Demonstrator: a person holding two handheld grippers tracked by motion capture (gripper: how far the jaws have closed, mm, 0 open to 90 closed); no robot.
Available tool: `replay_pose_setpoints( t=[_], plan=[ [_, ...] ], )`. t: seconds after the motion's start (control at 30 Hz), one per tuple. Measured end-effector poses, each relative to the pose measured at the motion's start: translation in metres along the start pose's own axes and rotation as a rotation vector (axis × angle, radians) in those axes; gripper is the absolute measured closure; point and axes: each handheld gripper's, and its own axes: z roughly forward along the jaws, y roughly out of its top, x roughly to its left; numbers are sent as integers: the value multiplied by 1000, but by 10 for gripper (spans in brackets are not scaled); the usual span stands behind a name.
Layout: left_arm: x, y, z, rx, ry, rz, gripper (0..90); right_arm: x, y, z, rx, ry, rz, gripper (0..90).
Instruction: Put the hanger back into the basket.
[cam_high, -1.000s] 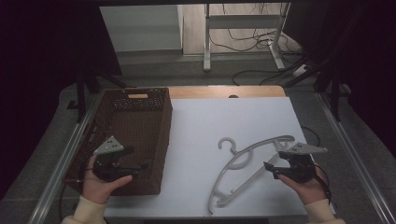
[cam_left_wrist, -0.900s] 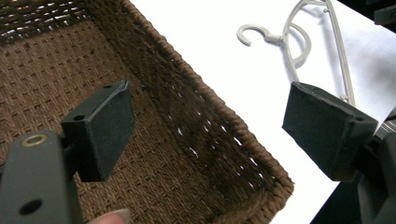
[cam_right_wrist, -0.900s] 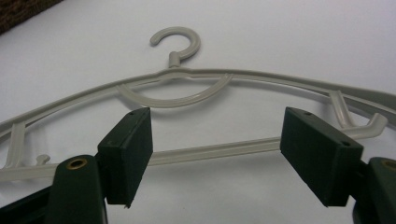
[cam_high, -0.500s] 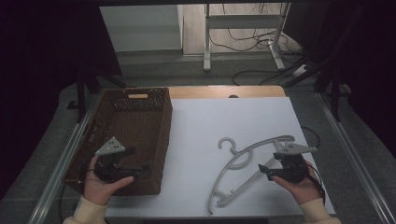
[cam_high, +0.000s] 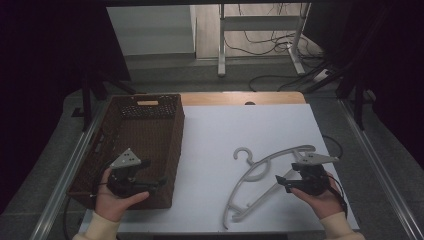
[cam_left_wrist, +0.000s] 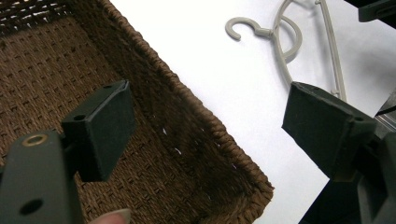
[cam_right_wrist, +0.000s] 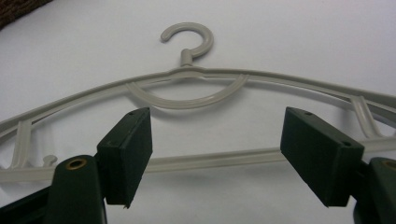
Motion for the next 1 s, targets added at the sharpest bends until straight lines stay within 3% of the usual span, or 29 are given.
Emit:
replay_pose_setpoints(
  t=[0.17,0.27,0.6,0.83,1.0],
  plan=[
    [1,-1,-1,0,0,-2,169,4,8,9,17,10,-3,275],
    [1,-1,-1,0,-1,-2,169,7,13,13,53,0,-2,349],
    [0,0,0,4,-2,1,168,12,9,22,220,43,4,788],
    [-1,0,2,9,-12,4,168,12,8,31,286,29,-10,888],
    [0,-1,2,10,-7,1,168,13,7,35,318,22,-20,898]
  ],
)
